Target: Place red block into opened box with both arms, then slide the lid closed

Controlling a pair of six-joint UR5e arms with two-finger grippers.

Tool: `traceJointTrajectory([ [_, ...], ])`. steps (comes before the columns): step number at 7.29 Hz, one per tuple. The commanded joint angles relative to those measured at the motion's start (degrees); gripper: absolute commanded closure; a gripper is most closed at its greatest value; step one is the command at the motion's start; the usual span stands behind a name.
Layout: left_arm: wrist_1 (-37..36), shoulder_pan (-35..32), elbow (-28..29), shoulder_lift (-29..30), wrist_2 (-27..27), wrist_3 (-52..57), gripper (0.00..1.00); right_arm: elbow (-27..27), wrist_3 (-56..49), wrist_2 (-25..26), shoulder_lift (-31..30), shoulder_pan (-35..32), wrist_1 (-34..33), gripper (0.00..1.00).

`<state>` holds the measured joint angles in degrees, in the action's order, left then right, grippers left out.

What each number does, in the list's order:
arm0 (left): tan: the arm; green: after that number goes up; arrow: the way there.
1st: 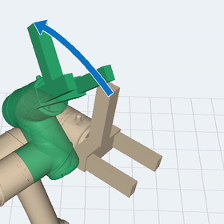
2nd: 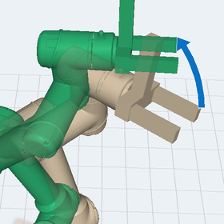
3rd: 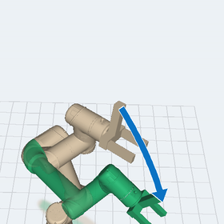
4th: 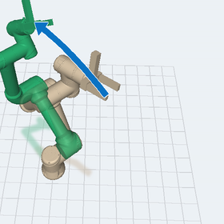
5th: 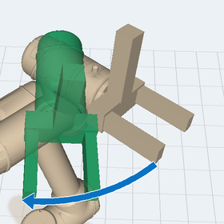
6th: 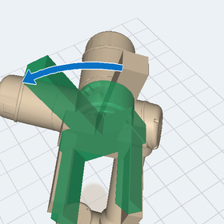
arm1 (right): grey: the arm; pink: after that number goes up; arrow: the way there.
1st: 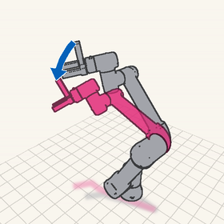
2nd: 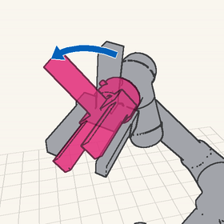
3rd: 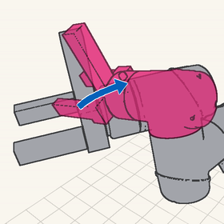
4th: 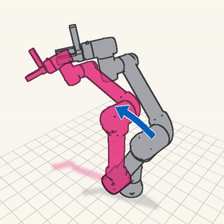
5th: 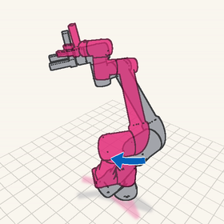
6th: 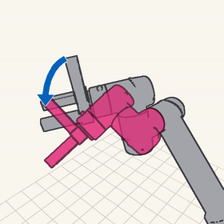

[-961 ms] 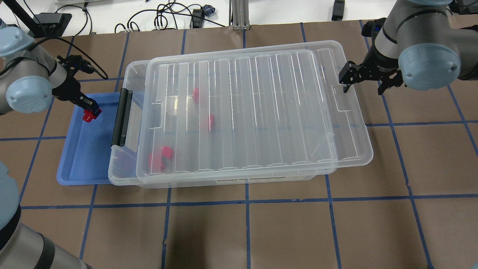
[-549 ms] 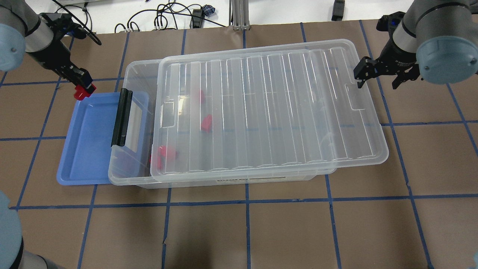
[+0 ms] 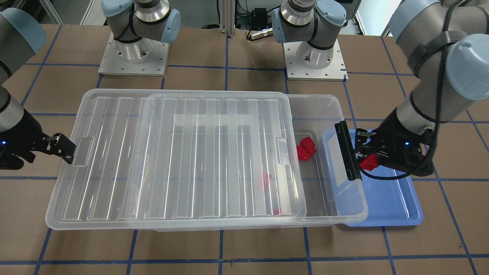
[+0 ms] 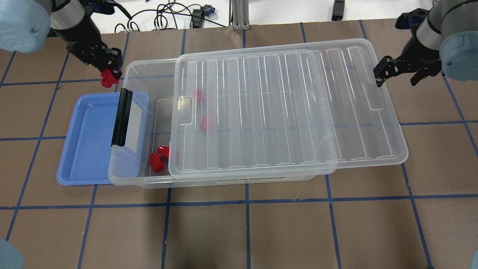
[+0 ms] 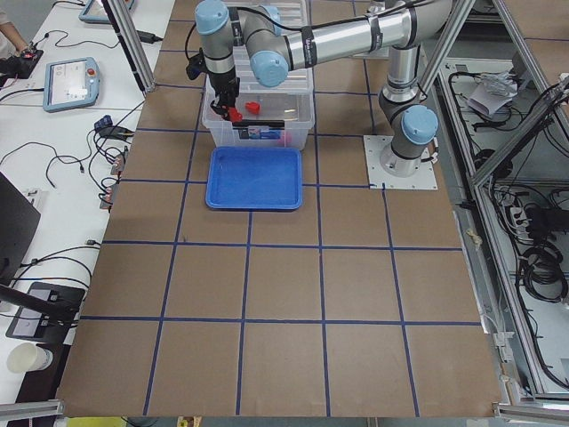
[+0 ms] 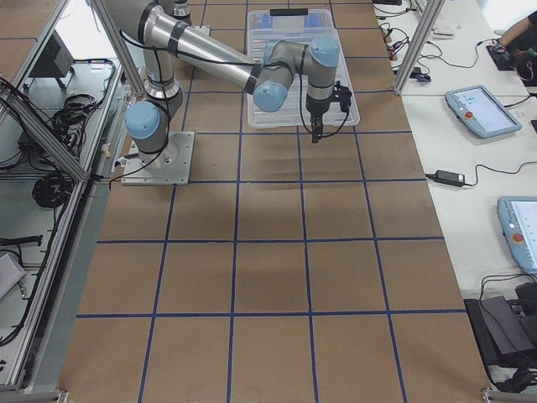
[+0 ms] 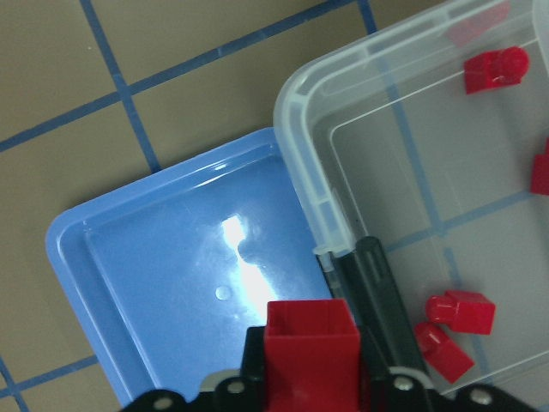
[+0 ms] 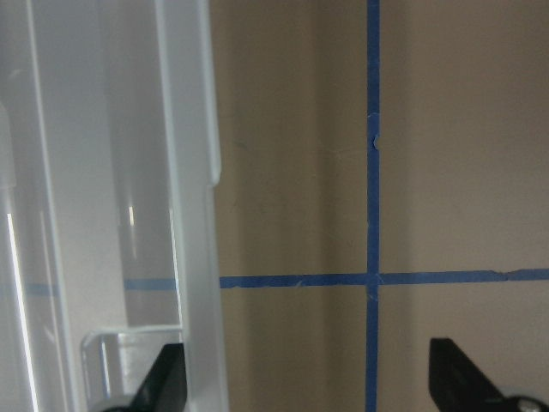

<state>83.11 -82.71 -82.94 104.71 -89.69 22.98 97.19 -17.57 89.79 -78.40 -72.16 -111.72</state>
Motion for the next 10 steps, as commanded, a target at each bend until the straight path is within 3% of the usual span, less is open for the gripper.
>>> traceJointTrajectory([
  [1,-0.8,-4.3,-1.8,0.2,0.2,-7.9,0.99,-0.1,-3.5,0.2,0.1,1.5,-0.2,0.00],
  [4,-2.8,-6.5,-6.3,0.7,2.2,-15.8,0.99,-0.4,-6.4,2.1,0.3,1.6,-0.3,0.00],
  [6,-11.4,-5.7,-11.2,1.7,2.3,-8.5,0.98,-0.3,-6.7,2.2,0.4,1.6,-0.3,0.00],
  [8,-17.2,-5.7,-17.2,2.1,2.2,-12.4,0.99,-0.4,-6.9,2.2,0.3,2.7,-0.3,0.00],
  [10,-22.4,-5.7,-19.1,4.8,2.2,-15.7,0.99,-0.4,-7.3,2.2,0.3,2.9,-0.2,0.00],
])
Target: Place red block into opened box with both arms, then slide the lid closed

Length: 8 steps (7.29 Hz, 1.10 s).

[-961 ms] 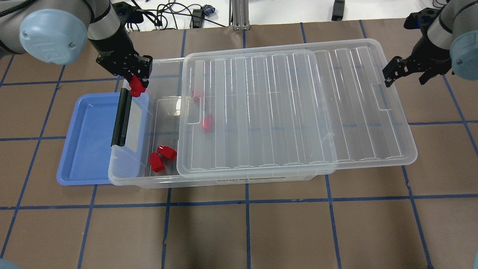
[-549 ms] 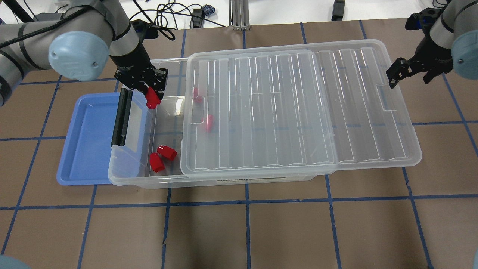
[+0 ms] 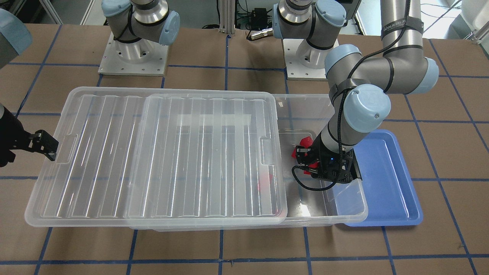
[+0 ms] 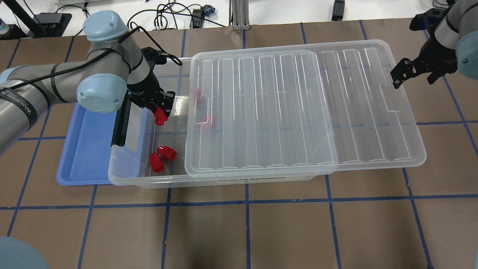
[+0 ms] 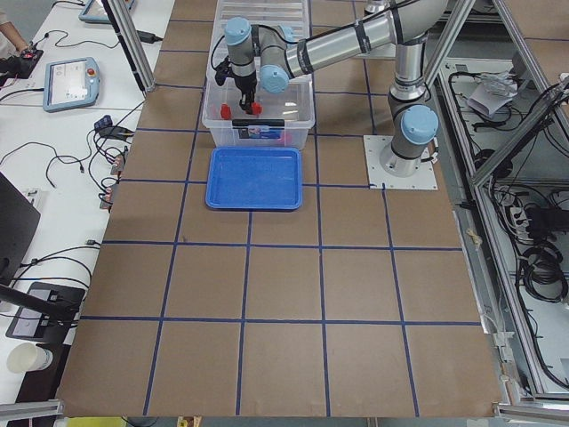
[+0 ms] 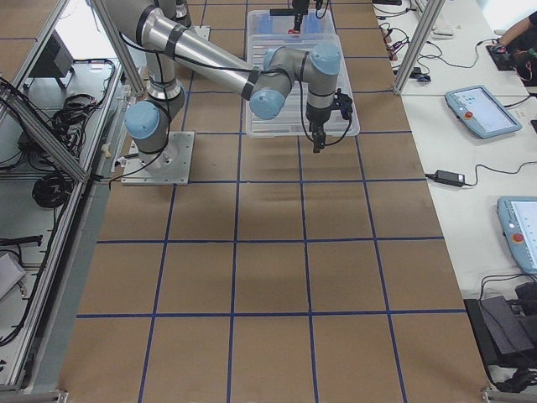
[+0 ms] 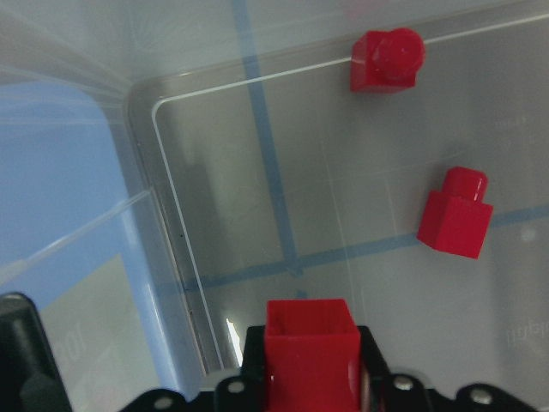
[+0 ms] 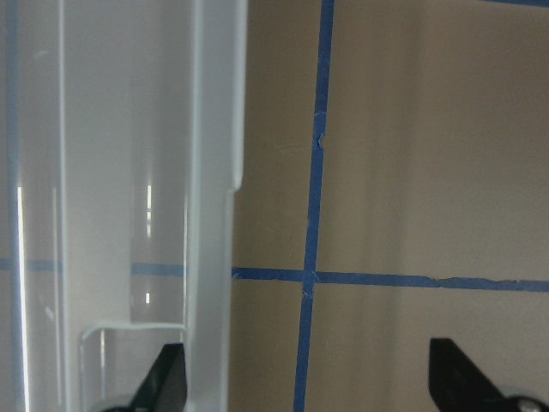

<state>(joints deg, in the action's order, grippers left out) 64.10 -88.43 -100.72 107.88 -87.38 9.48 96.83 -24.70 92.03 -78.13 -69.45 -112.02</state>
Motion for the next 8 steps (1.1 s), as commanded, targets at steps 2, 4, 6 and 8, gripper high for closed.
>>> traceJointTrajectory([
  [2,-4.1,-0.4,-1.8,1.9,-0.2,-5.1,0.99,-0.1,0.2,-0.1,-0.7,0.1,0.4,0.00],
  [4,-5.9,-0.2,-3.8,2.8,-0.6,-4.6,0.98,-1.5,0.6,0.0,-1.6,0.0,1.3,0.00],
  [6,-7.1,-0.2,-4.0,4.1,-0.6,-5.1,0.68,-4.1,0.7,0.2,-5.4,0.0,8.2,0.00],
  [8,-12.2,-0.2,-3.3,3.4,-0.7,-5.1,0.00,-5.5,0.7,2.1,-7.8,0.0,10.8,0.00],
])
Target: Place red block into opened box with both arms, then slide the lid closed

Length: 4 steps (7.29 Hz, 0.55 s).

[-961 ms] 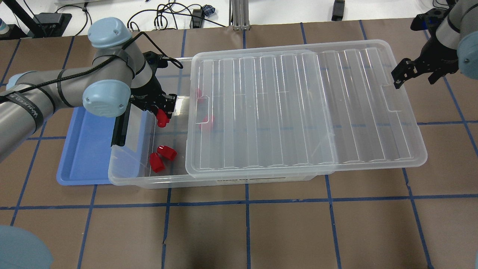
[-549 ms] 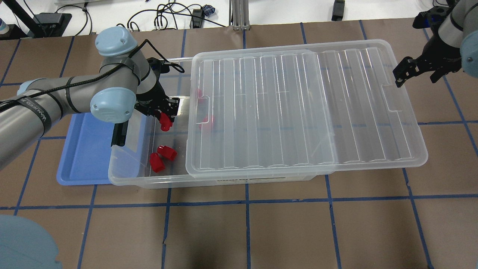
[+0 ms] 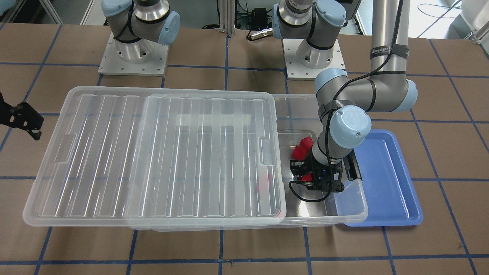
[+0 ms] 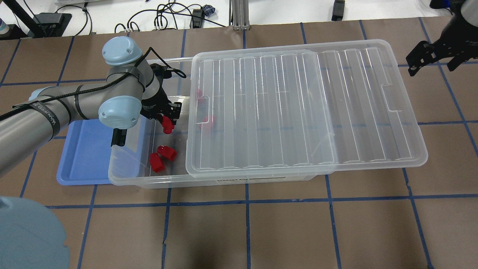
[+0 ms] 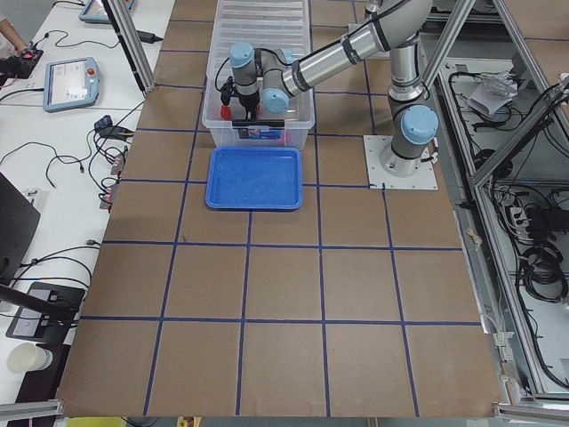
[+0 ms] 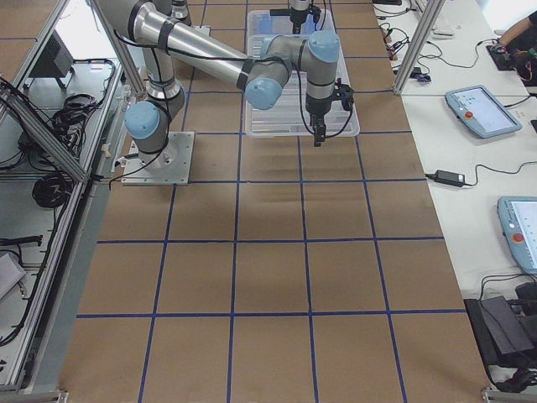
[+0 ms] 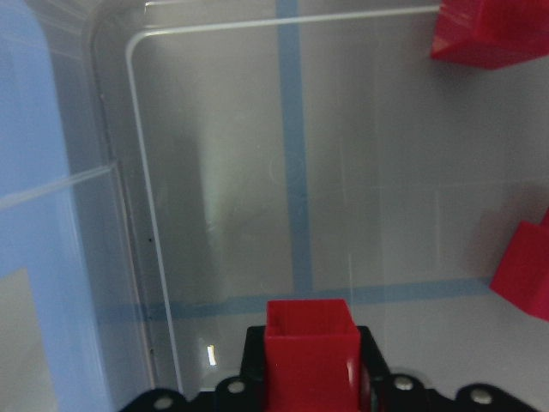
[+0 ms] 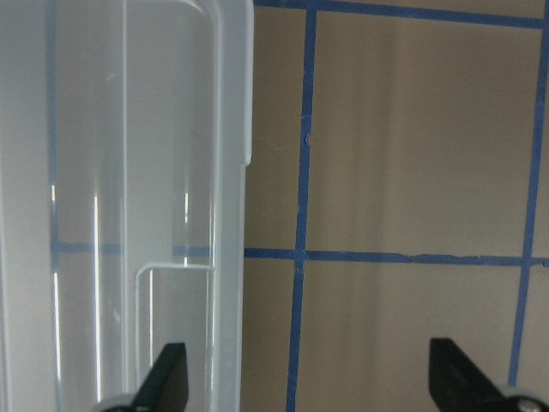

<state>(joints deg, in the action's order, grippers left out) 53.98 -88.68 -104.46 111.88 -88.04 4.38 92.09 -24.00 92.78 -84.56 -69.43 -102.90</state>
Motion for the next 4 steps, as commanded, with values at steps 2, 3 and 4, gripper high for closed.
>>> traceJointTrajectory([
  [2,-0.1,-0.2,1.9,-2.0,0.2,-0.1,0.00,-0.2,-0.1,1.2,-1.1,0.0,2.2,0.00],
  [3,1.3,-0.1,1.9,-3.4,0.1,-0.1,0.00,-0.2,0.0,0.7,-0.6,0.0,2.1,0.00],
  [4,4.2,-0.2,2.0,-5.1,0.1,-0.1,0.00,-0.2,0.0,1.3,-1.0,0.0,2.4,0.00],
])
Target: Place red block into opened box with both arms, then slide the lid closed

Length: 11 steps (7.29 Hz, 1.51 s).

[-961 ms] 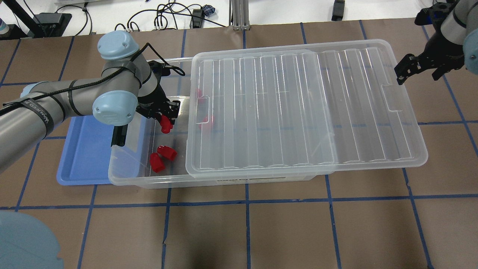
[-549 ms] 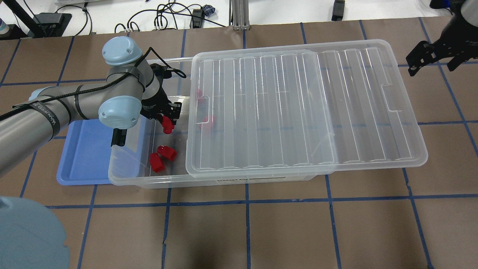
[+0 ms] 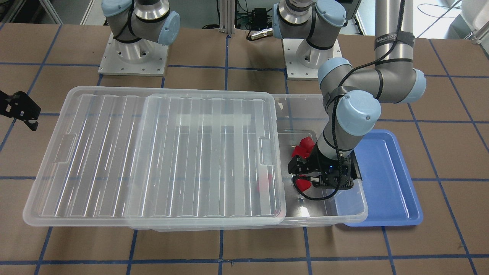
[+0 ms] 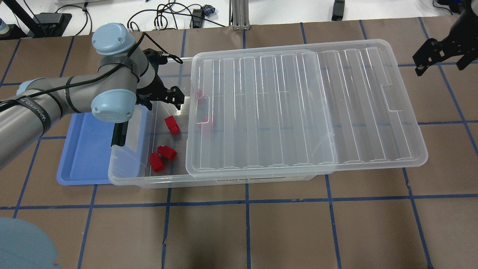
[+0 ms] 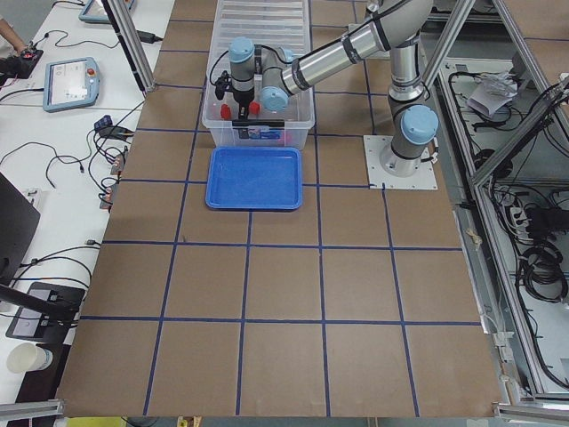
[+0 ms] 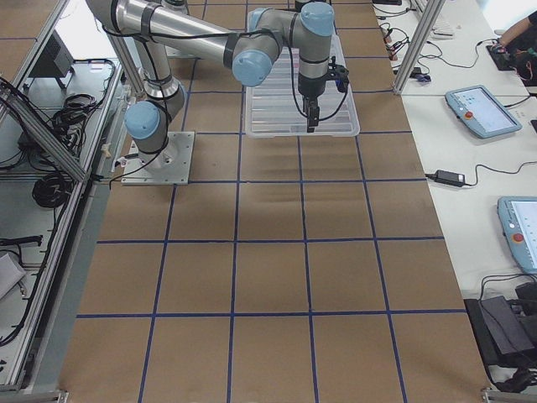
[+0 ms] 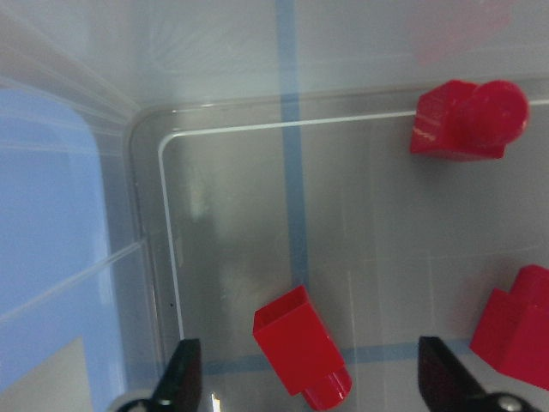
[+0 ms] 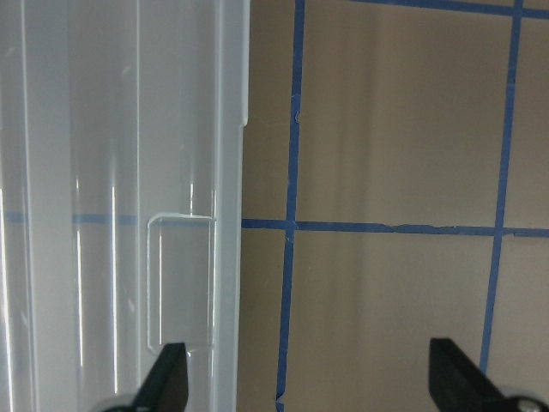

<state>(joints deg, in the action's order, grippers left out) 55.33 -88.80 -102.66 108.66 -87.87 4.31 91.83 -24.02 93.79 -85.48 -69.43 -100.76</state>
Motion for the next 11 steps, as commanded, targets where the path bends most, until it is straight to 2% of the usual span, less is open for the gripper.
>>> traceJointTrajectory([
  [1,5.0,-0.1,0.7,-3.6,0.1,0.0,0.00,0.1,-0.1,0.3,-0.3,0.1,1.2,0.00],
  [2,8.1,-0.1,2.2,-5.1,0.0,-0.2,0.00,0.1,-0.2,-0.1,0.3,0.1,2.3,0.00],
  [4,21.9,-0.2,9.1,-8.3,-0.3,-0.2,0.00,0.2,-0.2,0.1,0.4,0.1,2.6,0.00],
  [7,34.7,-0.4,16.8,-13.4,-0.8,-0.1,0.00,0.7,-0.9,0.4,1.0,0.2,1.8,0.00],
  [9,34.9,-0.4,17.2,-14.3,-0.8,0.0,0.00,2.7,-0.8,0.5,1.8,1.1,1.4,0.00],
  [11,34.3,-0.4,16.9,-14.4,-0.6,0.0,0.00,4.6,-0.9,1.9,3.5,4.3,-3.6,0.00],
])
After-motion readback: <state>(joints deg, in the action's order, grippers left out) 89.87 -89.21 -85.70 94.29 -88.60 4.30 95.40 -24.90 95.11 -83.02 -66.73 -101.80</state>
